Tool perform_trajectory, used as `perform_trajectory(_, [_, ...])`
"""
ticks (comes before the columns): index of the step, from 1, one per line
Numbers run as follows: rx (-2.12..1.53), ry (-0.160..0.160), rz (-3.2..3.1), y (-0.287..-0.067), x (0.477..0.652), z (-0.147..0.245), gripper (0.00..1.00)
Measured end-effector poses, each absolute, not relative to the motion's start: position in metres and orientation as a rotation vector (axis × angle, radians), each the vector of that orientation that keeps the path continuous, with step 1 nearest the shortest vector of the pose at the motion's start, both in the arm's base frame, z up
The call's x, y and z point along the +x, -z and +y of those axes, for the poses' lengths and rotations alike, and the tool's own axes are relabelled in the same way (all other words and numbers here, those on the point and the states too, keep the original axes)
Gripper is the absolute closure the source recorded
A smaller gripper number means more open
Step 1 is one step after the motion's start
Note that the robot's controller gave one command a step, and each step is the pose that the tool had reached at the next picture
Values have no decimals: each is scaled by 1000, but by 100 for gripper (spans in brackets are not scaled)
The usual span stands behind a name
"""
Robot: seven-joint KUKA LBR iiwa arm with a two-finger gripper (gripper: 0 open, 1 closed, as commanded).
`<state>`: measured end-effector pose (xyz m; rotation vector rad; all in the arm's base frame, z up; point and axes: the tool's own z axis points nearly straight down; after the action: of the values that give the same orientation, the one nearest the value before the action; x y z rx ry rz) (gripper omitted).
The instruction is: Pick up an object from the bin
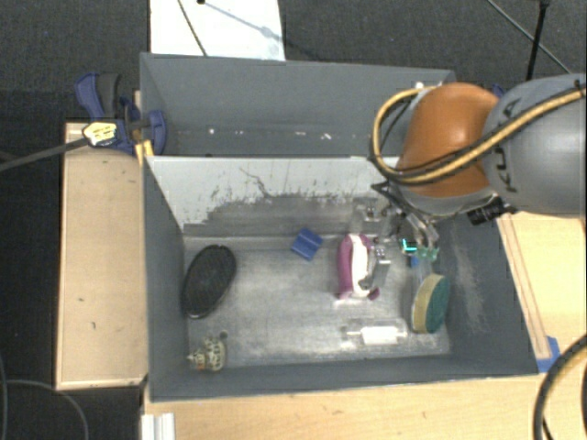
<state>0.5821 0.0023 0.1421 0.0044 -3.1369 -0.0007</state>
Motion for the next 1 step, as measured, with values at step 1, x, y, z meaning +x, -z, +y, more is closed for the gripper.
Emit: perform_trajectory(1, [257,-1,-3136,-78,558,-49,0])
